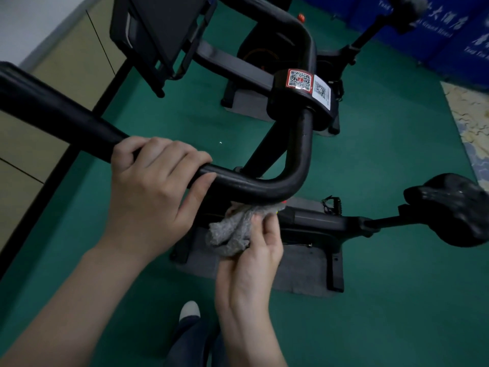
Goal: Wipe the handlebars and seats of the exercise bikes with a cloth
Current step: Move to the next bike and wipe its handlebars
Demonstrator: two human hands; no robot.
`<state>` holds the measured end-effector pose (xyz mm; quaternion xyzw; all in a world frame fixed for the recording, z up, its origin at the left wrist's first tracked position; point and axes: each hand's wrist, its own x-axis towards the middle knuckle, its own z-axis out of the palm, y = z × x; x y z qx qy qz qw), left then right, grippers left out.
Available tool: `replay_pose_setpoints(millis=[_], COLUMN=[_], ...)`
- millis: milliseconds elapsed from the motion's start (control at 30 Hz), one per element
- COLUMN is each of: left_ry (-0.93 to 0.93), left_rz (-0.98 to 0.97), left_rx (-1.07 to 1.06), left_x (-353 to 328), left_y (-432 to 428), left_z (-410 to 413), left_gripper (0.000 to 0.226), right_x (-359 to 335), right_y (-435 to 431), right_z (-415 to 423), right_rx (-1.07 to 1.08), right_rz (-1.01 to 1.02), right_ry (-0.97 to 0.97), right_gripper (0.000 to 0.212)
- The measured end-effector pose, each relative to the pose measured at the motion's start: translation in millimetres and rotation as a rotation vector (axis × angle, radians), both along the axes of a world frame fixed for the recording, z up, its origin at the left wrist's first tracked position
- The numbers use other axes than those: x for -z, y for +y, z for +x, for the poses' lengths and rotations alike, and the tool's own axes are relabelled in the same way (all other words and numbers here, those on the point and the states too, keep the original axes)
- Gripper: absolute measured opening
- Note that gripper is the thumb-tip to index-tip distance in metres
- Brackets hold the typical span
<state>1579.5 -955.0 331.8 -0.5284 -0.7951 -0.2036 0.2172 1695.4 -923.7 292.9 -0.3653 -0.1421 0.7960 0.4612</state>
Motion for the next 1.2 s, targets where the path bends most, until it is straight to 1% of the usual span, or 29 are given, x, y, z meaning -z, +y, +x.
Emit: replay_pose_setpoints(millis=[100, 300, 467, 567, 700, 800, 833, 933, 1000, 1067, 1100, 1133, 1200], left_ry=[0.000, -0.001, 0.008, 0.012, 0.001, -0.062, -0.083, -0.100, -0.120, -0.132, -0.134, -0.134, -0.131], left_rz=[-0.011, 0.001, 0.001, 0.003, -0.004, -0.003, 0.001, -0.004, -0.015, -0.011, -0.003, 0.011, 0.042], left_rx=[0.009, 0.025, 0.028, 0.029, 0.017, -0.022, -0.034, -0.052, -0.051, -0.078, -0.101, -0.121, -0.149], left_x=[-1, -1, -1, -1, -1, -4, -5, -6, -3, 0, 1, 2, 3], left_y=[-1, -2, -2, -2, -2, 0, 2, 14, 23, 30, 32, 34, 37], left_z=[-1, -2, -2, -2, 0, 6, 9, 28, 43, 53, 56, 57, 57], left_gripper=[0.032, 0.031, 0.030, 0.030, 0.031, 0.035, 0.037, 0.036, 0.034, 0.032, 0.031, 0.031, 0.031], right_x=[4, 0, -3, -2, 0, 1, 2, 0, -2, -3, -4, -6, -9], right_y=[-5, 22, 4, 14, 31, 26, 22, 21, 29, 43, 51, 57, 63], right_z=[0, 8, -3, 8, 26, 21, 17, 17, 24, 32, 34, 34, 31], right_rx=[-0.133, -0.068, -0.180, -0.164, -0.101, -0.156, -0.176, -0.245, -0.188, -0.023, 0.057, 0.116, 0.188], right_rz=[0.020, 0.076, 0.106, 0.109, 0.123, 0.120, 0.110, 0.070, 0.031, -0.012, 0.010, 0.075, 0.289], right_ry=[-0.047, -0.065, 0.001, 0.008, 0.042, 0.049, 0.052, 0.061, 0.016, -0.068, -0.117, -0.194, -0.446], right_gripper=[0.032, 0.031, 0.028, 0.035, 0.032, 0.022, 0.022, 0.034, 0.038, 0.039, 0.037, 0.031, 0.024])
